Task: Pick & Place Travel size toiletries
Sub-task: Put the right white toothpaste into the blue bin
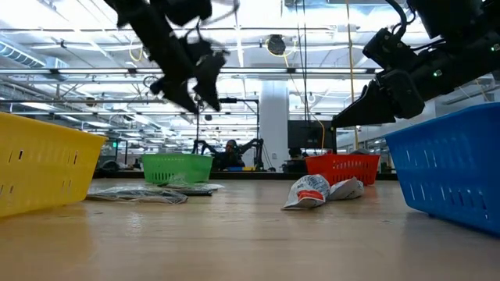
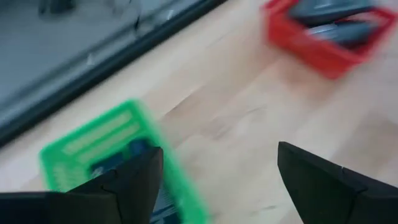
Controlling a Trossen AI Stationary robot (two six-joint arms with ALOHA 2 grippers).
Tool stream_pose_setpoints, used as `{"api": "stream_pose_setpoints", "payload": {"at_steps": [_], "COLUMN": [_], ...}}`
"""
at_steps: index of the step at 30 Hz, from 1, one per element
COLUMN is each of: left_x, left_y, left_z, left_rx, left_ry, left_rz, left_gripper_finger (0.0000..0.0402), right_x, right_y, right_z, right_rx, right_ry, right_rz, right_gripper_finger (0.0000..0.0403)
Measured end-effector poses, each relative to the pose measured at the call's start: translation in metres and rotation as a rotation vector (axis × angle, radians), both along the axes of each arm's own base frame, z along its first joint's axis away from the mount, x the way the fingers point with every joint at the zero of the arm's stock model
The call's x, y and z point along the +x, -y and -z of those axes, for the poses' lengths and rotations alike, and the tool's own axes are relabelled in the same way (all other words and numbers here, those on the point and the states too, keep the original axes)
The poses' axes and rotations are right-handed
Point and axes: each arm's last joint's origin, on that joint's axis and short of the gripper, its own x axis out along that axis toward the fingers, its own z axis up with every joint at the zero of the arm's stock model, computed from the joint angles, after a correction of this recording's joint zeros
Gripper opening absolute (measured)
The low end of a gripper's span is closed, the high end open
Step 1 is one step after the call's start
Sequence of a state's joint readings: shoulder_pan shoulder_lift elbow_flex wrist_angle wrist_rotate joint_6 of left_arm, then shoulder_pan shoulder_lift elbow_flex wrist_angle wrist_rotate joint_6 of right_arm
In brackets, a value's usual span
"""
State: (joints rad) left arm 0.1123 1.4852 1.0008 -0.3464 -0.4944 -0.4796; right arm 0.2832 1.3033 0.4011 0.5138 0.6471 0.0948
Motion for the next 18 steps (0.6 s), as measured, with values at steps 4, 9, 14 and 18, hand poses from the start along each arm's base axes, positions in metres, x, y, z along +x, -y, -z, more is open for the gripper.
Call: {"api": "stream_pose_setpoints", "payload": {"at_steps": [4, 9, 14, 18], "left_x": [0.019, 0.038, 0.056, 0.066], "left_y": [0.040, 0.072, 0.077, 0.071], "left_z": [0.003, 0.033, 0.070, 0.092], "left_rx": [0.110, 0.128, 0.111, 0.030], "left_ry": [0.095, 0.182, 0.180, 0.210], "left_rz": [0.104, 0.194, 0.207, 0.199], "left_gripper_finger": [0.0312, 0.0312, 0.0312, 0.0312], "right_x": [0.002, 0.008, 0.025, 0.042], "right_y": [-0.003, 0.001, 0.009, 0.015], "right_z": [0.001, 0.003, 0.004, 0.021], "right_rx": [0.099, 0.281, 0.268, 0.231], "right_ry": [-0.024, -0.079, -0.198, -0.335], "right_rz": [-0.182, -0.479, -0.578, -0.663], "right_gripper_finger": [0.0251, 0.0251, 0.0250, 0.0240]}}
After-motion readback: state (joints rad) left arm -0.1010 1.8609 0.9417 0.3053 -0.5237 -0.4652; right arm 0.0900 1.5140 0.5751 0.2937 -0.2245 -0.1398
